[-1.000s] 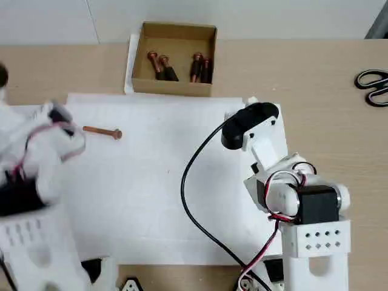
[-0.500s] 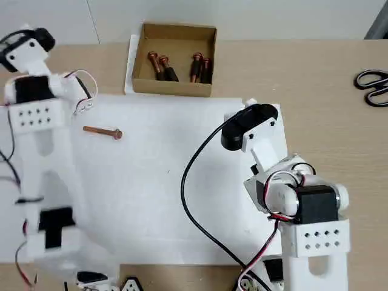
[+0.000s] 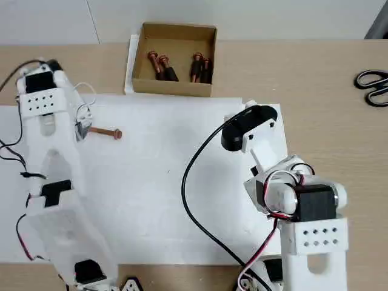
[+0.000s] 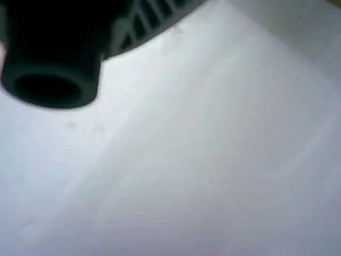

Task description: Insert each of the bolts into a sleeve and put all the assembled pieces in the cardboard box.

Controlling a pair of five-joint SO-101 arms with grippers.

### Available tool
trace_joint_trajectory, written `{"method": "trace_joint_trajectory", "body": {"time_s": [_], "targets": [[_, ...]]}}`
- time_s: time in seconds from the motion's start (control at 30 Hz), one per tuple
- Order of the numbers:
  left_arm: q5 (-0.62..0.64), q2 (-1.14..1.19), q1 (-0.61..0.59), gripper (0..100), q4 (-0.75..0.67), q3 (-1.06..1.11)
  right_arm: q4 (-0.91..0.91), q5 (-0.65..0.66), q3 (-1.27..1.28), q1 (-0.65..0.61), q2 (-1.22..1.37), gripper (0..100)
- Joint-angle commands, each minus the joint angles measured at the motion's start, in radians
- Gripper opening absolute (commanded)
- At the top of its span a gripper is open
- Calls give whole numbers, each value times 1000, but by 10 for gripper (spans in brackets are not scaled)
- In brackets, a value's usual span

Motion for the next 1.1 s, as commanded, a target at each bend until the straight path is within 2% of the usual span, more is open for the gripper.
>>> {"method": "trace_joint_trajectory", "body": {"time_s": [0.0,0.27,0.43,0.6,0.77,1.07], "targets": [[-157,55,-11,6,5,-111,-45,8,14,5,-13,5],[-586,166,2,6,-12,-357,-82,21,74,5,-16,4],[-980,230,63,6,-8,-479,-108,26,100,7,-15,4],[-1292,259,107,8,20,-516,-124,71,120,7,-15,4],[-1508,262,120,39,20,-483,-124,72,120,59,-13,4],[-1720,258,120,69,20,-377,-116,71,120,206,-13,4]]}}
